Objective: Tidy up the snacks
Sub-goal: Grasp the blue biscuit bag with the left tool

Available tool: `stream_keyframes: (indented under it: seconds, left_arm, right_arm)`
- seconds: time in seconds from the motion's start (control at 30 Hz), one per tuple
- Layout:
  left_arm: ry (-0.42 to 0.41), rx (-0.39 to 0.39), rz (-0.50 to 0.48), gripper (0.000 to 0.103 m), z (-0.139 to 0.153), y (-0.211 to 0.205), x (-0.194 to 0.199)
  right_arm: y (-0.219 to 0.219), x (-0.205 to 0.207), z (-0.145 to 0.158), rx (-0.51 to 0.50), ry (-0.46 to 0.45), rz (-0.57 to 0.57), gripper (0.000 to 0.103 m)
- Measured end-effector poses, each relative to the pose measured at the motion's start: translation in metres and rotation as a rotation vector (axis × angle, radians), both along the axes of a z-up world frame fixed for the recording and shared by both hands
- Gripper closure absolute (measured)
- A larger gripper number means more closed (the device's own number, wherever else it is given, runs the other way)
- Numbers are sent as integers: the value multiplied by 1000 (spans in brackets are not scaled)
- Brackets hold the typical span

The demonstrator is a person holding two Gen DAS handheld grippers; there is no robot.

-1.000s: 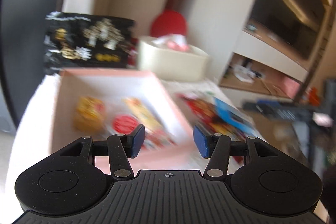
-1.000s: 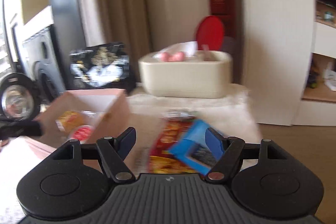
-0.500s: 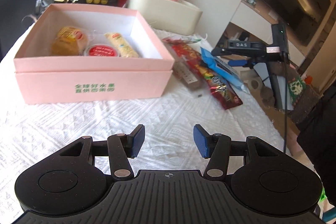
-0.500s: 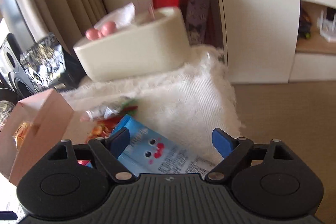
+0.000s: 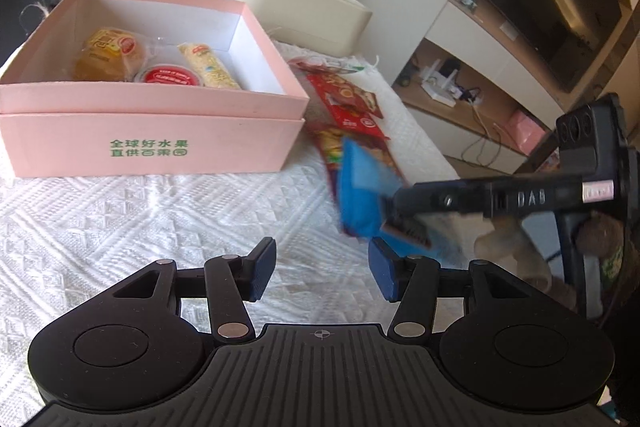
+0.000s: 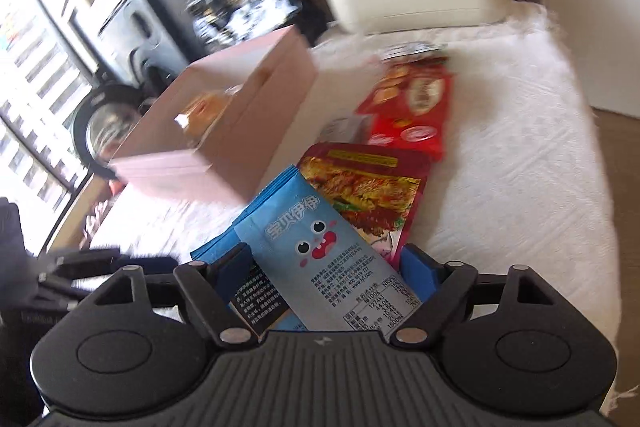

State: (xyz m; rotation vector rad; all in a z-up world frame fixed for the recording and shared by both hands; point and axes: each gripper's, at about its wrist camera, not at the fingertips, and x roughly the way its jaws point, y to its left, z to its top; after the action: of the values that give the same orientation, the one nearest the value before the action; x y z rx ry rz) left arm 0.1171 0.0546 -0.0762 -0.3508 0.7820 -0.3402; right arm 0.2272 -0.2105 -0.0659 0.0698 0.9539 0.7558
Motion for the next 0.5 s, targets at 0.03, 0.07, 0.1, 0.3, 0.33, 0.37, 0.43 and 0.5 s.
stream_keyframes:
  seconds: [0.03,0.07,0.1,0.3,0.33,0.37,0.43,0.5]
  left_arm:
    - [-1,-8,-5,47,1,0,-1]
    - [-2,-20,-10,47,3,0,-2]
    - [-2,-20,-6,50,4,0,-4]
    - [-18,-17,63,52,11,16,-10]
    - [-17,-15,76,52,12,20,-13]
    - [-13,-16,87,52,13,23,-16]
    - [10,-24,85,52,16,26,-22]
    - [68,-51,48,52,14,26,-28]
  right_arm:
    - [5,-6,2,1,-2,22,26]
    - [9,-12,3,23,14,60,26]
    - [12,-17,5,52,37,92,26]
    - [29,-47,16,73,30,183,27]
    - [28,-50,18,56,3,169,27]
    - [26,-51,20,38,-22,148,27]
    - [21,-53,20,-3,-59,107,25]
    - [15,-56,16,-24,-58,86,25]
